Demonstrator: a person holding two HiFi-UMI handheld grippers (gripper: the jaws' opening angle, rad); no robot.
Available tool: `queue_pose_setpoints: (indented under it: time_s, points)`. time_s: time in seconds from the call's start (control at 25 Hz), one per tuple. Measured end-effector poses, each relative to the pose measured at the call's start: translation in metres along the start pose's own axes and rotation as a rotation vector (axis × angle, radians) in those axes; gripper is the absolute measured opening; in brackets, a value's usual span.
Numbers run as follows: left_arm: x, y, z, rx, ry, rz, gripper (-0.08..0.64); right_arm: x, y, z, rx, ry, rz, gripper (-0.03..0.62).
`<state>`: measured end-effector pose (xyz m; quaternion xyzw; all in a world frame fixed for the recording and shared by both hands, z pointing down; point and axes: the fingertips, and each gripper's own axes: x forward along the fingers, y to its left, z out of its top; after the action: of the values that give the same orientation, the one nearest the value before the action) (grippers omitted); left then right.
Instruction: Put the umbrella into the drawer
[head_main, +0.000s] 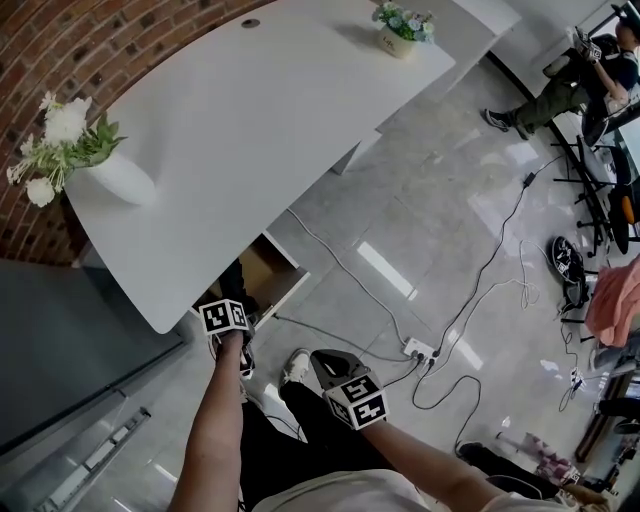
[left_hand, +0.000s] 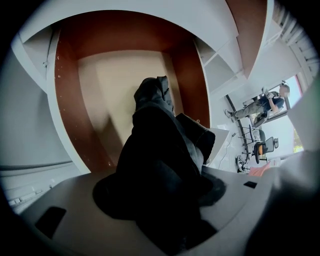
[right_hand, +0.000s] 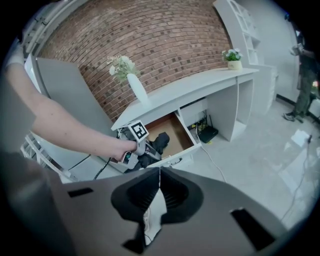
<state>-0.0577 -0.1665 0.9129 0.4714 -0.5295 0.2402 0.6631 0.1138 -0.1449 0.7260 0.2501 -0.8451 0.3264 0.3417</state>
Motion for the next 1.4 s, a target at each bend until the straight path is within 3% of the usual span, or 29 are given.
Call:
queue_pose_setpoints:
  time_s: [0.56, 1.4]
  points:
    - [-0.007, -0.009, 0.0, 0.009, -0.023, 0.023, 0.272, -0.004, -0.001, 0.004, 0.039, -0.032, -0.013, 0.017]
    - [-0.034, 0.0, -0.017, 0.026, -0.032, 0.036, 0.272, -0.005, 0.028, 0.02, -0.013, -0.06, 0.013, 0.017]
